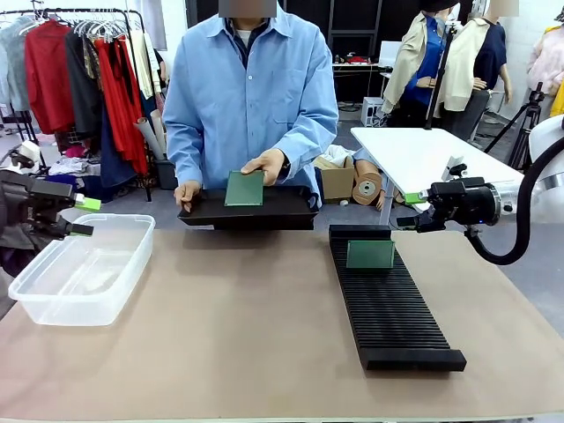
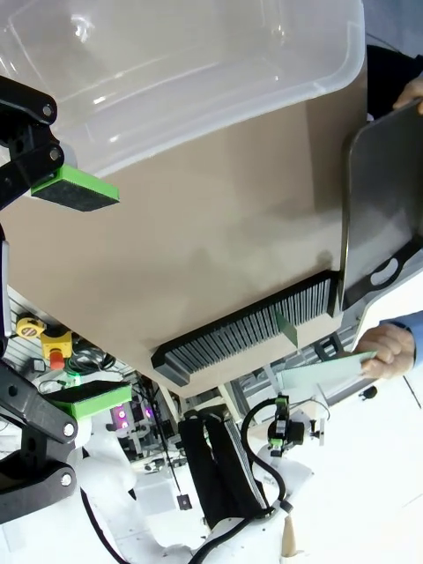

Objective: Sort PCBs into racks and boxes based on the side picked up.
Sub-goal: Pick up the Blank PCB handed by the Human.

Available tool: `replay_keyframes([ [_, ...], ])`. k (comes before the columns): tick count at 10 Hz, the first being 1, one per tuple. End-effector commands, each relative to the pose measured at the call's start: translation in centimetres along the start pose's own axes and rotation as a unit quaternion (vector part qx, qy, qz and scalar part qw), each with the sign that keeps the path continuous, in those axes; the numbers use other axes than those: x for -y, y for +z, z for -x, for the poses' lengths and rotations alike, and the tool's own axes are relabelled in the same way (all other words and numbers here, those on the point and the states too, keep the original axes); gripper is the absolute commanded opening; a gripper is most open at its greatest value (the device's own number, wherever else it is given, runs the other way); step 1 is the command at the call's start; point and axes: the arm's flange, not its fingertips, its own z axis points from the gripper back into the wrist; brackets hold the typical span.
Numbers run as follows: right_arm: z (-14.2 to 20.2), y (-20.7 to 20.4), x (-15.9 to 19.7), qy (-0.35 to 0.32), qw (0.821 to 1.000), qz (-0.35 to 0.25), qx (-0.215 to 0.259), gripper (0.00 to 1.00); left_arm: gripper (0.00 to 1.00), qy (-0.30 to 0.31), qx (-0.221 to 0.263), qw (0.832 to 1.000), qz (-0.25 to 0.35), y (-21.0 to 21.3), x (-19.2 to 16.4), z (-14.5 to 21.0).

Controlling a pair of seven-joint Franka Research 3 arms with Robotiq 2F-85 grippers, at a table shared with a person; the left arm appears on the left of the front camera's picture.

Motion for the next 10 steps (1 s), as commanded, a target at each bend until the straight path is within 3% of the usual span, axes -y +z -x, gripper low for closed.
replay_keyframes([
  [1,-0.4,-0.1,0.0,0.012,1.0,-0.001,0.006,1.0,1.0,0.01,0.005,1.0,0.013,-1.3,0.8,-0.1],
  [6,-0.4,-0.1,0.0,0.012,1.0,-0.001,0.006,1.0,1.0,0.025,0.011,0.999,0.041,-5.7,1.0,-1.2],
  [10,-0.4,-0.1,0.0,0.012,1.0,-0.001,0.006,1.0,1.0,-0.003,0.02,0.996,0.084,-9.2,1.2,-4.8],
])
